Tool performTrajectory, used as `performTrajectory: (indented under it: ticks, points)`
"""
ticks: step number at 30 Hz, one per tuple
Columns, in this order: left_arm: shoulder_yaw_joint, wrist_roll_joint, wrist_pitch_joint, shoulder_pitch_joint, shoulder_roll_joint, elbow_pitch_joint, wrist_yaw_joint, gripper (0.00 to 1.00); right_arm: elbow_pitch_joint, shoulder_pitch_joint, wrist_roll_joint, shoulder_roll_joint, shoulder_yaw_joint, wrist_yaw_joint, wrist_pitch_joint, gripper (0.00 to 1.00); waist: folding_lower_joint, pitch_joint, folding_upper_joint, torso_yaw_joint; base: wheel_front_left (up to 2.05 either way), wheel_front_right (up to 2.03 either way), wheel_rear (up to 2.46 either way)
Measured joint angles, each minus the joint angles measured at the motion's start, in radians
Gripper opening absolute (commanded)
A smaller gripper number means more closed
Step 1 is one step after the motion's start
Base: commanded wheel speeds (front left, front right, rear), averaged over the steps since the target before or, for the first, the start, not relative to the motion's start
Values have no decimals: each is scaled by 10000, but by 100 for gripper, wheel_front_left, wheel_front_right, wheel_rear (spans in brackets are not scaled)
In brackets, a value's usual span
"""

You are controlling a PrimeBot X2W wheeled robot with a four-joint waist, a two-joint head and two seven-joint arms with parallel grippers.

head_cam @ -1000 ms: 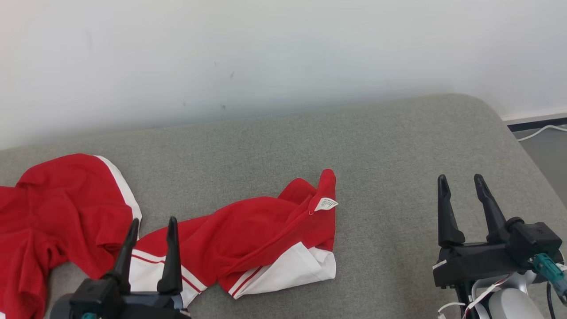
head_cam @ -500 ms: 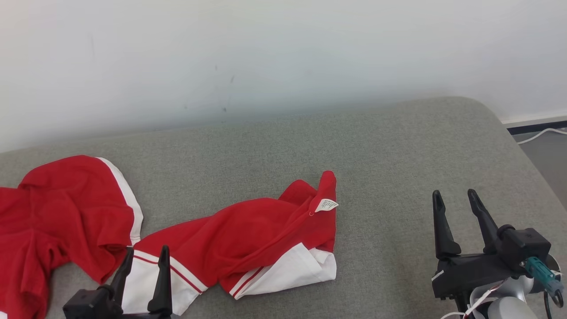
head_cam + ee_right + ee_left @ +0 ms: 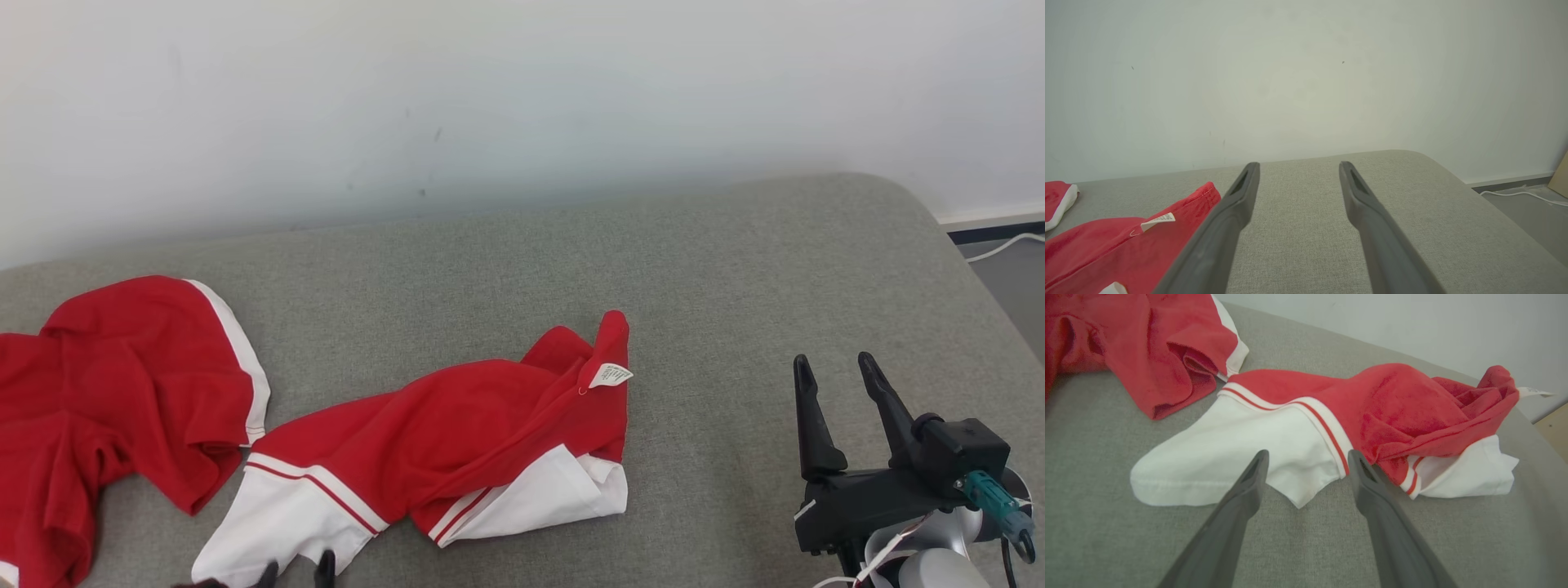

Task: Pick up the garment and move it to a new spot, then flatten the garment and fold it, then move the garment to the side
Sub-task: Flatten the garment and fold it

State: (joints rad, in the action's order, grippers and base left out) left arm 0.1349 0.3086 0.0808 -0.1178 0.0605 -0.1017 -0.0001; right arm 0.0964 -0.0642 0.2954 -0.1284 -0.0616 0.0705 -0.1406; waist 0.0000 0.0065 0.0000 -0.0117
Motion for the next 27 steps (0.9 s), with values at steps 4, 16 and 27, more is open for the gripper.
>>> performTrajectory:
  ticks: [4, 16, 27]
  points:
    - [61, 439, 696, -140, -25, -430, 40, 100, -58, 6, -61, 0, -19, 2, 15, 100, 0, 115, 0, 52, 0, 0, 0]
    - [-54, 1055, 1590, 750, -102, -1549, 537, 100, -109, -123, -105, 2, -186, 2, 182, 100, 0, 372, 0, 26, 0, 0, 0]
    - [-681, 1603, 1662, 1445, -142, -2263, 968, 100, -167, -272, -153, -42, -224, 0, 265, 100, 0, 598, 0, -153, 0, 0, 0]
